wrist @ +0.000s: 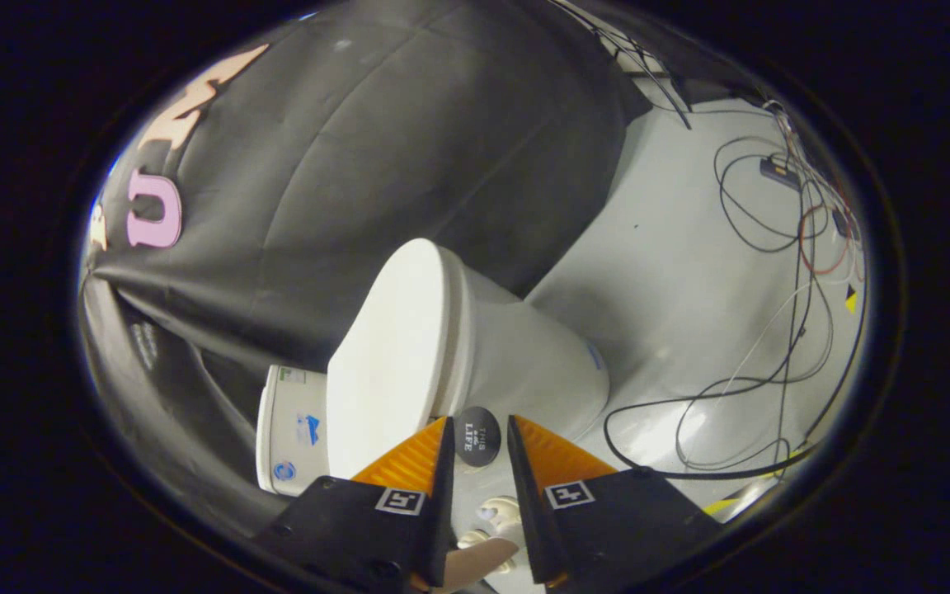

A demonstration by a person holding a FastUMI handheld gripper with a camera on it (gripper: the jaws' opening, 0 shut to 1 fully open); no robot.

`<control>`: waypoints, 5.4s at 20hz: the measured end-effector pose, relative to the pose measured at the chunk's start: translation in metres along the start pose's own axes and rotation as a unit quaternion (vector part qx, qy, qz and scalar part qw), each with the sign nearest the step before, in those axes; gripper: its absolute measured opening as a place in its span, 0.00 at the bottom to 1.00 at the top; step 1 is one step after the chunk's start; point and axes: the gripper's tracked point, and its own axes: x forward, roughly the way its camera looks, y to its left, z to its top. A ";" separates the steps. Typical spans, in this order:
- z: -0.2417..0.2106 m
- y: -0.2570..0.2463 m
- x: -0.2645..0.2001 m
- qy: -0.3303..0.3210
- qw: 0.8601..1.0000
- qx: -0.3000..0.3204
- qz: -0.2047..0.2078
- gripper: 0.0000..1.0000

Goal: Open the toilet lid.

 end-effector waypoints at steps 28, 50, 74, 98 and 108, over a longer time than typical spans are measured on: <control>-0.041 0.274 -0.106 -0.058 0.974 -0.217 0.002 0.00; -0.103 0.400 -0.130 -0.075 0.920 -0.384 0.012 0.00; -0.163 0.444 -0.095 -0.031 0.893 -0.436 0.104 0.14; -0.078 0.453 -0.152 -0.183 0.871 -0.437 0.126 0.45; 0.012 0.434 -0.189 -0.345 0.816 -0.459 0.071 0.78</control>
